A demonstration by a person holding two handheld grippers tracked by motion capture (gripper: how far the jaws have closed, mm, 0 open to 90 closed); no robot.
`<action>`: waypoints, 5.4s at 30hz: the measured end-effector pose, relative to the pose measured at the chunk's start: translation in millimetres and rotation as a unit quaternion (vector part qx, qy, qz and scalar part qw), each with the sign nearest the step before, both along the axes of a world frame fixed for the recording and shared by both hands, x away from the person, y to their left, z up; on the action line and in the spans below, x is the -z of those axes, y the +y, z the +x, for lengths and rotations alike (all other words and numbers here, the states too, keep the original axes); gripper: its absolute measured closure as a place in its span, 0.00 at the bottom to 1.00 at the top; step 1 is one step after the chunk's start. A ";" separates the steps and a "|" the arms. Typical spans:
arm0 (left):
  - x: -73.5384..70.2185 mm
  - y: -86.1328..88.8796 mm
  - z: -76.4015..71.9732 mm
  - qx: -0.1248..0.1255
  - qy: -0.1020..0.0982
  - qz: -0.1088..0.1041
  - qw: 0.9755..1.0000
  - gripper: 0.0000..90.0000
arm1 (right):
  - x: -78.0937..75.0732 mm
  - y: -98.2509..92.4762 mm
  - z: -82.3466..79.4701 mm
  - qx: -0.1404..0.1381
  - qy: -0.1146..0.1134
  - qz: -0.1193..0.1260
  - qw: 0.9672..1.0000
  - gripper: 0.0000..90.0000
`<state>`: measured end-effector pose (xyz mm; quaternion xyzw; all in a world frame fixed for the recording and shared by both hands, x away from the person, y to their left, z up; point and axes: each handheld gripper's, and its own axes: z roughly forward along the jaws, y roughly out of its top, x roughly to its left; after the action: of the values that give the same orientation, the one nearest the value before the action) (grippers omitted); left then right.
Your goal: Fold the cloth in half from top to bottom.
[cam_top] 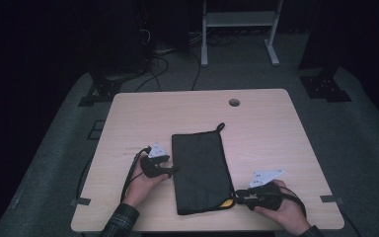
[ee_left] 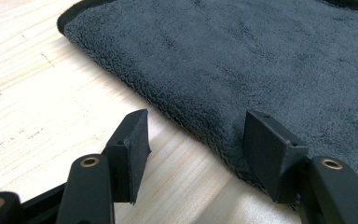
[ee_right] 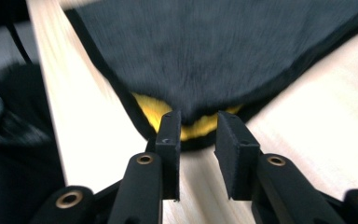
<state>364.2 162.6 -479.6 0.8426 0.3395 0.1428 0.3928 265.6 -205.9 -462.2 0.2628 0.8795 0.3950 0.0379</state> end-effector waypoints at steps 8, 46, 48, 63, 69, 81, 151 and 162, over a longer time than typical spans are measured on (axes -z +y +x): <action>0.1 -0.4 -0.1 -0.001 0.001 -0.001 1.000 0.44 | -11.5 0.8 5.3 0.021 -0.023 0.044 0.999 0.68; -20.7 -2.1 96.0 -0.056 0.002 -0.003 0.998 0.44 | -9.6 36.5 193.0 0.122 -0.059 0.021 0.991 0.52; -17.6 -2.5 101.0 -0.059 0.007 -0.004 0.998 0.45 | -6.4 39.2 204.8 0.130 -0.051 0.023 0.990 0.52; -7.4 -6.5 106.5 -0.045 0.025 0.008 0.999 0.70 | 17.6 56.6 237.2 0.132 -0.034 0.006 0.991 0.54; -6.9 -6.9 105.5 -0.043 0.042 -0.014 0.998 0.88 | 18.2 58.3 234.6 0.108 -0.030 0.014 0.994 0.81; -28.0 -4.3 94.2 -0.027 0.027 -0.044 0.998 0.93 | 0.2 48.8 225.1 0.108 -0.004 0.038 0.993 0.91; -33.1 6.6 -83.3 0.109 0.063 -0.081 0.989 0.67 | -26.8 19.8 84.7 0.025 -0.028 0.082 0.996 0.54; -17.7 -1.9 -82.2 0.118 0.081 -0.049 0.989 0.64 | -4.4 67.8 147.8 0.008 0.037 0.066 0.997 0.60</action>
<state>282.0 160.7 -461.9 0.8655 0.2752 0.0102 0.4185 413.4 -138.2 -457.8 0.2865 0.8500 0.4418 -0.0092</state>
